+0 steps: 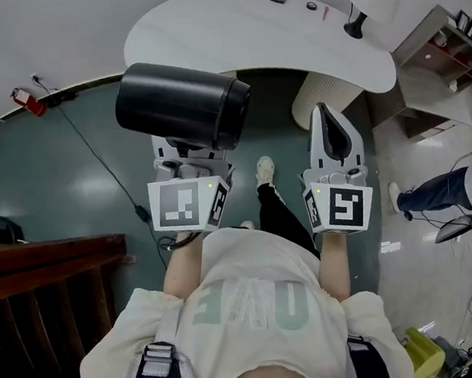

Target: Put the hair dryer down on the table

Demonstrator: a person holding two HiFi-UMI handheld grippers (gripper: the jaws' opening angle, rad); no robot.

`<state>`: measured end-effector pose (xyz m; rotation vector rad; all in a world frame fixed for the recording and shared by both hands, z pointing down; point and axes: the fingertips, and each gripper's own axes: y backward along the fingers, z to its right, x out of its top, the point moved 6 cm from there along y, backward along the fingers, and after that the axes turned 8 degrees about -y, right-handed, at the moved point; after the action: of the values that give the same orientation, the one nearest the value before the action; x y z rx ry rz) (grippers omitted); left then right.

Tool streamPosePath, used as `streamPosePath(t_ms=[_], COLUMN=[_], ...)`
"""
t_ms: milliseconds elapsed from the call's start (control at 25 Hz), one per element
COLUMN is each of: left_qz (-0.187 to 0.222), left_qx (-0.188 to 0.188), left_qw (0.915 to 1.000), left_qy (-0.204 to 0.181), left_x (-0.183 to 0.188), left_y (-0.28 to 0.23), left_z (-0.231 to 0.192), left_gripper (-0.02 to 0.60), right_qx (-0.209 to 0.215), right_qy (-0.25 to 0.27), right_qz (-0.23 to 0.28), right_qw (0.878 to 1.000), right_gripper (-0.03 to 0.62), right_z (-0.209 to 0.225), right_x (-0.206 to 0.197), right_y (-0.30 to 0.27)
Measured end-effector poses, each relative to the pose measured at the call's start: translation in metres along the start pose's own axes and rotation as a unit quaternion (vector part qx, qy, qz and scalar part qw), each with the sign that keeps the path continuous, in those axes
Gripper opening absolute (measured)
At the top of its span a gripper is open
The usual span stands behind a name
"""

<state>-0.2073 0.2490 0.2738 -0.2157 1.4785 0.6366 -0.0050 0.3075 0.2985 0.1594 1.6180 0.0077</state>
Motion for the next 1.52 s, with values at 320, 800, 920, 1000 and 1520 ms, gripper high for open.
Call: streamPosePath(t_ms=[320,800,920,1000,1520], left_qz=[-0.012,-0.009,-0.007,-0.009,-0.029], left_qx=[0.017,0.046,0.057,0.063,0.109], left_qw=[0.9998,0.9989,0.9983,0.9980,0.9934], left_qy=[0.003,-0.006,-0.007,-0.007,-0.016], left_x=[-0.020,-0.051,-0.053,-0.054,-0.092], left_y=[-0.027,-0.154,-0.199,-0.226,-0.371], left_z=[-0.011,-0.030,-0.037,-0.042,-0.076], left_gripper=[0.238,0.238,0.238,0.238,0.236], right_qx=[0.031,0.095,0.100,0.102,0.160], right_qy=[0.014,0.039,0.038,0.033,0.028], right_qz=[0.011,0.029,0.029,0.031,0.030], right_qw=[0.999,0.994,0.994,0.994,0.986], right_gripper=[0.003,0.003,0.003,0.003,0.003], right_z=[0.005,0.055,0.082,0.100,0.161], right_x=[-0.001,-0.016,-0.015,-0.014,-0.033], right_y=[-0.041,-0.178,-0.222,-0.249,-0.403])
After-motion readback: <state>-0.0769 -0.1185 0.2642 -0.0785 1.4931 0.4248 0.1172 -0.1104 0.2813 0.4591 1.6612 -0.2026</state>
